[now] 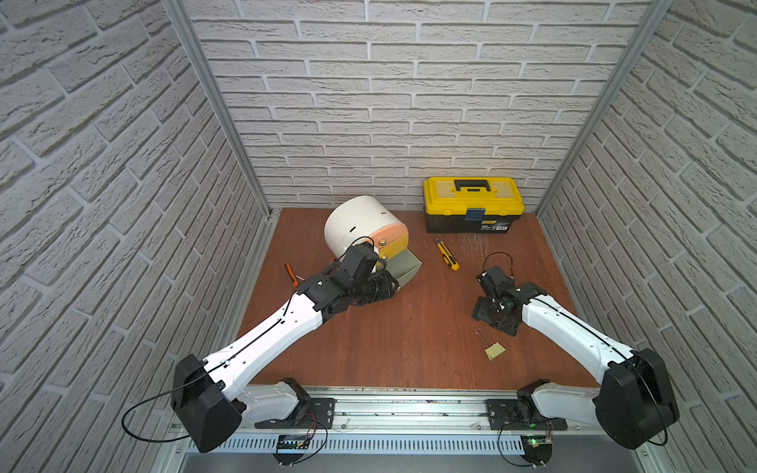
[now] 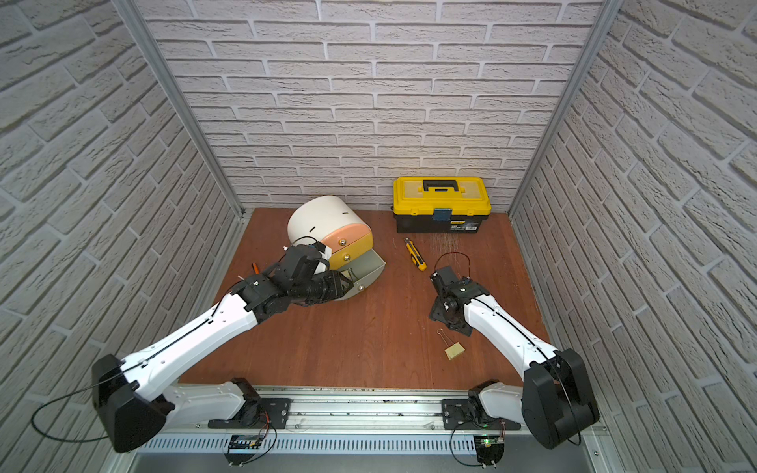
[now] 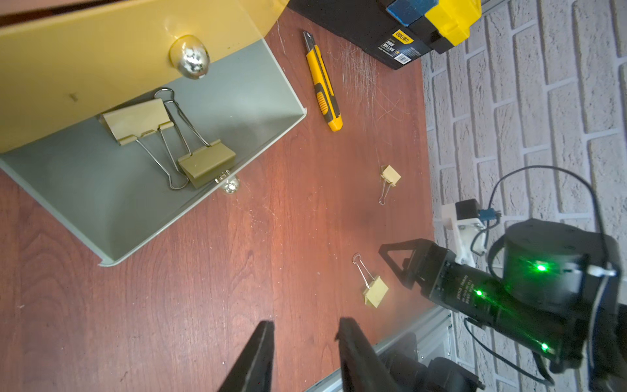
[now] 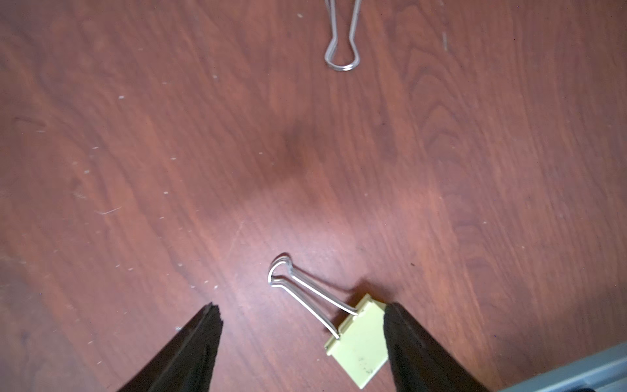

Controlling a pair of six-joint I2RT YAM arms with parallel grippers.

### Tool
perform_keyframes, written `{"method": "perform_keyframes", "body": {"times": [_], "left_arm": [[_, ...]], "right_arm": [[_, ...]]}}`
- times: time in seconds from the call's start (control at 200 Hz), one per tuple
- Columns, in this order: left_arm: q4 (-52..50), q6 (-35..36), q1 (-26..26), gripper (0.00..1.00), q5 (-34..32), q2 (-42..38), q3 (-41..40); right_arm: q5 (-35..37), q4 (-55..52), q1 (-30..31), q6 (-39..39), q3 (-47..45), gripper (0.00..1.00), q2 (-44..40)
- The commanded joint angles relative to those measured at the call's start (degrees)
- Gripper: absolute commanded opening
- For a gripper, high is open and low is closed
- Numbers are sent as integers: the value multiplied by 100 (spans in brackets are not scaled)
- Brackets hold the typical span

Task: Put the binder clips in the drawer according to color
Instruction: Pick up the binder clip at the center of the board.

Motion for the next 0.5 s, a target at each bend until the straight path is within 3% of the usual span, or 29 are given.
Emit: {"method": "perform_keyframes", "body": {"times": [0.0, 0.495], "left_arm": [[40, -86, -109, 37, -245, -244, -149], [-209, -244, -366, 37, -576, -746, -360]], "right_arm": [[342, 27, -122, 129, -172, 81, -29], [-887, 1053, -413, -57, -1068, 83, 379]]}}
